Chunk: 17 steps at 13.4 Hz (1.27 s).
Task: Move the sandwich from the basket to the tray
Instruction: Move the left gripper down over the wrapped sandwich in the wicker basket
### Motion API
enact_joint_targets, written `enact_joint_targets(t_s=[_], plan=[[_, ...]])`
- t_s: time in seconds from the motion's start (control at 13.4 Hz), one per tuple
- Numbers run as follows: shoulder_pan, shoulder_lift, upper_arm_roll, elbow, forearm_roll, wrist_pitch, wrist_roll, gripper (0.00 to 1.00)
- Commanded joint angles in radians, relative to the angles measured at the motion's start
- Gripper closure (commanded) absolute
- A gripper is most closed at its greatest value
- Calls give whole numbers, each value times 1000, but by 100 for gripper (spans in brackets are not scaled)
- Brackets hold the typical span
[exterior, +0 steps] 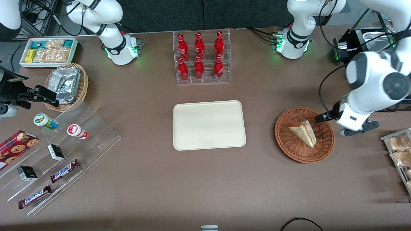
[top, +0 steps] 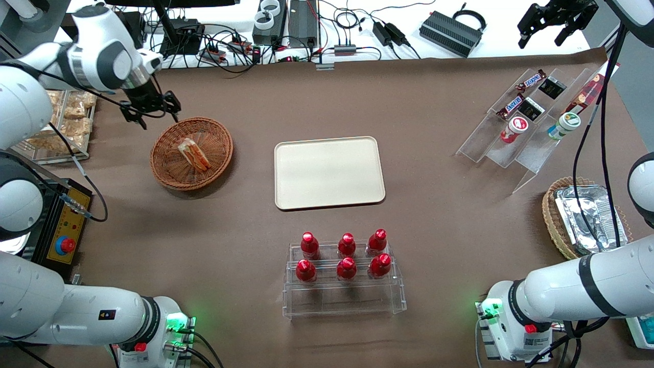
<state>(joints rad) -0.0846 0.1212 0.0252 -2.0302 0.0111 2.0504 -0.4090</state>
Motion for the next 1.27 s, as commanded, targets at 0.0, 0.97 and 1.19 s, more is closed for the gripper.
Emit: enact_joint_targets(t_s=[0.0, 0.97, 1.19], plan=[[-21, -2, 6, -108, -5, 176, -181, 0], [-64, 146, 6, -185, -3, 407, -303, 1], [-63, 152, 7, -183, -5, 401, -304, 70]])
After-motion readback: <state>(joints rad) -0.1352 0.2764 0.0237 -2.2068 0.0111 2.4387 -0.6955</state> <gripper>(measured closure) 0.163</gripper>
